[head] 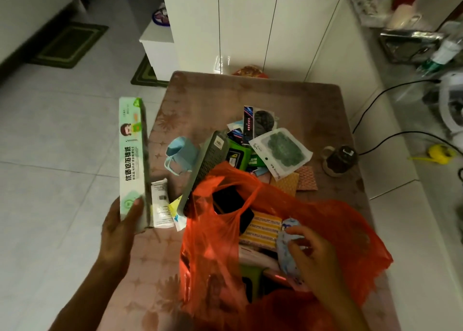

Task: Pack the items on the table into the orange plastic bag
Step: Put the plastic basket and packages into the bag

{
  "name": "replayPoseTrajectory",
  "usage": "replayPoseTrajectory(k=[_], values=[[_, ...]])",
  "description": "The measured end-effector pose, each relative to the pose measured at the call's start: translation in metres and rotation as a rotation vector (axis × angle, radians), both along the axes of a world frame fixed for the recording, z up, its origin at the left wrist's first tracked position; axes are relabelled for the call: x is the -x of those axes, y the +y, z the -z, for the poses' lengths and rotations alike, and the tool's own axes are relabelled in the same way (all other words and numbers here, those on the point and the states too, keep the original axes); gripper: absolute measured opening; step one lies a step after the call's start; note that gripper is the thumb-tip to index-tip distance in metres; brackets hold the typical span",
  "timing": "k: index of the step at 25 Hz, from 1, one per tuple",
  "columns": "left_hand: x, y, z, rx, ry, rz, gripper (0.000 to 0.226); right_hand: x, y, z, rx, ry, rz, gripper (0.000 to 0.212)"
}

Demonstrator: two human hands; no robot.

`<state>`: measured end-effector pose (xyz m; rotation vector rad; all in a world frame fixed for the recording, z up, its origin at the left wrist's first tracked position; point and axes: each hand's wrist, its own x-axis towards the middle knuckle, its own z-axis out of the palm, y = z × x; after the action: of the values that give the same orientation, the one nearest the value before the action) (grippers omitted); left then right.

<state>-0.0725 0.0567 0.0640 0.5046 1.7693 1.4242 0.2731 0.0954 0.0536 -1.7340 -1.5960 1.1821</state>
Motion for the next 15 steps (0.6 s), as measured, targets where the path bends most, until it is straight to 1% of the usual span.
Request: replayPoseTrajectory(k=[3,5,6,7,9,11,12,13,14,15], values=[[-0.009,-0.007,-0.040,-0.019,0.045,0.099,0.038,0.003,0.014,-0.022,-0.027,0.094,0.001,0.031],[-0.028,-0.005,-0.058,-0.037,0.108,0.189,0.039,0.013,0.021,-0.035,-0.055,0.206,0.000,0.027],[-0.039,-0.004,-0.065,-0.036,0.141,0.236,0.037,0.021,0.023,-0.044,-0.051,0.298,-0.001,0.027],[-0.050,-0.004,-0.069,-0.037,0.153,0.285,0.032,0.029,0.026,-0.052,-0.024,0.411,0.001,0.032],[-0.072,-0.006,-0.073,-0.054,0.075,0.453,0.025,0.046,0.033,-0.065,0.091,0.649,-0.014,0.054],[-0.091,-0.007,-0.073,-0.055,-0.018,0.723,0.032,0.058,0.039,-0.069,0.218,0.857,0.017,0.079],[-0.100,-0.007,-0.072,-0.049,-0.044,0.847,0.036,0.059,0.041,-0.069,0.273,0.949,0.075,0.086],[-0.107,-0.007,-0.067,-0.063,-0.035,0.923,0.039,0.056,0.043,-0.068,0.307,1.005,0.140,0.087],[-0.114,-0.007,-0.063,-0.089,0.007,0.941,0.038,0.050,0.044,-0.066,0.318,1.037,0.191,0.085],[-0.121,-0.005,-0.059,-0.120,0.113,0.891,0.036,0.040,0.045,-0.064,0.304,1.046,0.216,0.081]])
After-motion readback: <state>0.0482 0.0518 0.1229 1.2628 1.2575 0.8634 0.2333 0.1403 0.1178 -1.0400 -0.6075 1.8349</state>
